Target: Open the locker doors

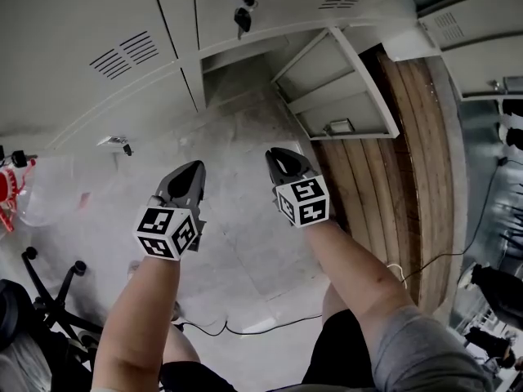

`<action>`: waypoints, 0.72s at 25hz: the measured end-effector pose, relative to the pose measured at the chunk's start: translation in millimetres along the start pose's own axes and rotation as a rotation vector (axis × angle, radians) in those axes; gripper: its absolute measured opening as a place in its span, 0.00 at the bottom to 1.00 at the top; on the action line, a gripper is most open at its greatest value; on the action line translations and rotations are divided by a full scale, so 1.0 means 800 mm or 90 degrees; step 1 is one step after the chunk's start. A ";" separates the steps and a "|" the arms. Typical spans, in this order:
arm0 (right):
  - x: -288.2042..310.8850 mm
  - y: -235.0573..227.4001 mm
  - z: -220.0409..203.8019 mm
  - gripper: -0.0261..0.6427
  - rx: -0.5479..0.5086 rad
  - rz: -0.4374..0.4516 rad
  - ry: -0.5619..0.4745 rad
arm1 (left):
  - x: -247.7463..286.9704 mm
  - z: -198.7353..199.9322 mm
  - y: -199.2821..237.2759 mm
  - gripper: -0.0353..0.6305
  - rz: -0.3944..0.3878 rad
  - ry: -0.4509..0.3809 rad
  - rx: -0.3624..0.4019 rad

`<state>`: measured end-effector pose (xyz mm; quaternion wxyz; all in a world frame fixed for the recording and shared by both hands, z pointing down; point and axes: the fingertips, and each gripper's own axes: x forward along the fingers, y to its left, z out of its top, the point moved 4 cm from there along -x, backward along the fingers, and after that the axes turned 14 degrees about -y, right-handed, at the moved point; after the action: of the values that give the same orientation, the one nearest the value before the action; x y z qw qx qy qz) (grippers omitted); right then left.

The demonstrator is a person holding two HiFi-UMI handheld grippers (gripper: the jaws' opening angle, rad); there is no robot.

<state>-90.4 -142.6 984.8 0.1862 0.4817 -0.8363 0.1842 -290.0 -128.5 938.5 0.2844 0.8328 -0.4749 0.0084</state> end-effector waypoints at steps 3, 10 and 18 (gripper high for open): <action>-0.012 -0.003 0.007 0.09 -0.011 0.002 0.004 | -0.007 0.004 -0.010 0.06 -0.002 -0.008 -0.006; -0.053 0.003 0.036 0.09 0.001 -0.008 0.002 | -0.024 0.040 -0.028 0.06 0.006 -0.013 -0.019; -0.159 0.043 0.179 0.08 0.017 0.058 -0.075 | -0.095 0.142 -0.132 0.06 -0.010 -0.001 -0.071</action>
<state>-80.2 -102.8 794.7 0.1215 0.4560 -0.8641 0.1752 -276.7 -82.7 772.1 0.3302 0.8193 -0.4682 -0.0208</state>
